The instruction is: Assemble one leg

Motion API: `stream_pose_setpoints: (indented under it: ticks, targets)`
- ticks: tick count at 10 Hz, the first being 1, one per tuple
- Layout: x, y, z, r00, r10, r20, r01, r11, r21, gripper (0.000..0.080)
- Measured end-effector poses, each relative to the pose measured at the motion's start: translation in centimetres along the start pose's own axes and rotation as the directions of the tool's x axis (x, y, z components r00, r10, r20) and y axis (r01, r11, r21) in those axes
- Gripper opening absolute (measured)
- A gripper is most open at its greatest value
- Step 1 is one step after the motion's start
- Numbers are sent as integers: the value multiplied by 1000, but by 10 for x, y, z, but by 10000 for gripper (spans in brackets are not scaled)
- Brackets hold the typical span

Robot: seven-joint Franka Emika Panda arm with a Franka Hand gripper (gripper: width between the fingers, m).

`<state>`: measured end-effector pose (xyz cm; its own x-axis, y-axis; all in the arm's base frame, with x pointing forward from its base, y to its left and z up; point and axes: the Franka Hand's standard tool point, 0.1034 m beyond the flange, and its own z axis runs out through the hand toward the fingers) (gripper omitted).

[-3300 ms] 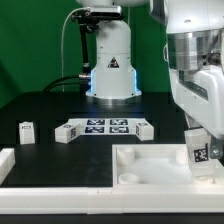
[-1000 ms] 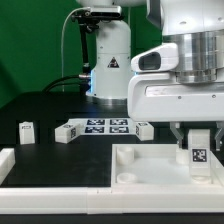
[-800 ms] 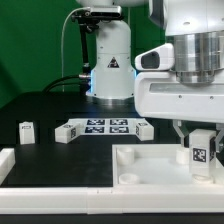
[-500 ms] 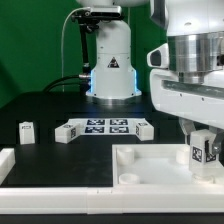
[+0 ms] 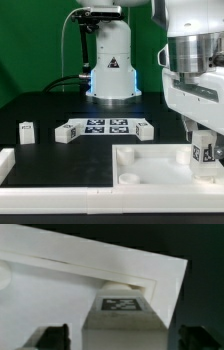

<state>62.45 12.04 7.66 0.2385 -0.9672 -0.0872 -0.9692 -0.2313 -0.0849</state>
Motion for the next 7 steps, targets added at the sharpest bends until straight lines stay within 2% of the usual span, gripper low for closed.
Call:
stream_pose_setpoints:
  ticks: [1,2,4,6,7]
  targets:
    - [-1,0,0,1000,4,2,-4,1000,1,617]
    - [-1,-1,0,999,-39,-1,39,999,11,640]
    - [-1,-2,-1,946,-324,-9,325,946,16,648]
    - [-5,-2,0,870,-492,-11,492,870,15,649]
    - [-5,-2,0,797,-604,-14,604,797,11,649]
